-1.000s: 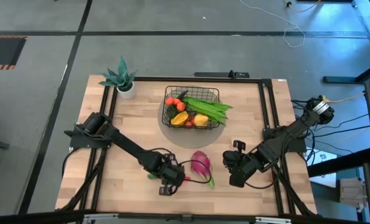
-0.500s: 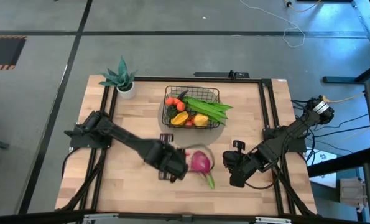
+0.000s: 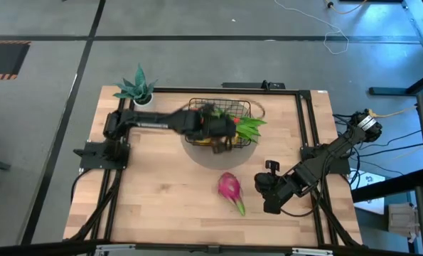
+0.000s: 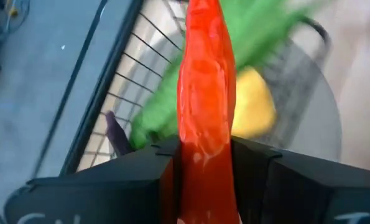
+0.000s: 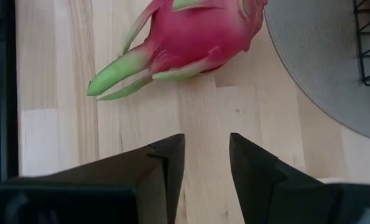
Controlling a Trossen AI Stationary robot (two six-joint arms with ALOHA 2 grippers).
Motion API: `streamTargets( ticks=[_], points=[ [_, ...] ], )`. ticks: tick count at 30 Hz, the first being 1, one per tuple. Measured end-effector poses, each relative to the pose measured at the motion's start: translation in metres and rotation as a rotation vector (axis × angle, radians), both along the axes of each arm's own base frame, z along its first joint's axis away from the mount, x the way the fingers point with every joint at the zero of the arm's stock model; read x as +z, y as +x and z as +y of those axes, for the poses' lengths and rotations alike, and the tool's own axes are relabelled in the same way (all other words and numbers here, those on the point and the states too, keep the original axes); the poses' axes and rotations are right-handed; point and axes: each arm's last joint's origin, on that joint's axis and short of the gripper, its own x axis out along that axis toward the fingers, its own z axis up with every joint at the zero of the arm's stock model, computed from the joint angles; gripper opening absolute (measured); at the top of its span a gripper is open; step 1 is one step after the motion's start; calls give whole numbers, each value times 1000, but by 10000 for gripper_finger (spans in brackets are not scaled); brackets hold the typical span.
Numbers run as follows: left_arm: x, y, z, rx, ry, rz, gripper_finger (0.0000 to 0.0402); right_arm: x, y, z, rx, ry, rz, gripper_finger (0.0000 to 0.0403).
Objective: Build produce basket
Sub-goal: Put the carrot into the wire basket
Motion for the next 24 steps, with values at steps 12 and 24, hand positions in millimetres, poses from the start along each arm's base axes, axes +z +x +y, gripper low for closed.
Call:
streamTargets(
  ticks=[12, 24],
  points=[
    [7, 9, 56, 49, -161, -183, 74, 0, 0, 0, -3, 2, 0, 116],
    [7, 6, 75, 29, -119, -144, 74, 0, 0, 0, -9, 5, -1, 116]
  ],
)
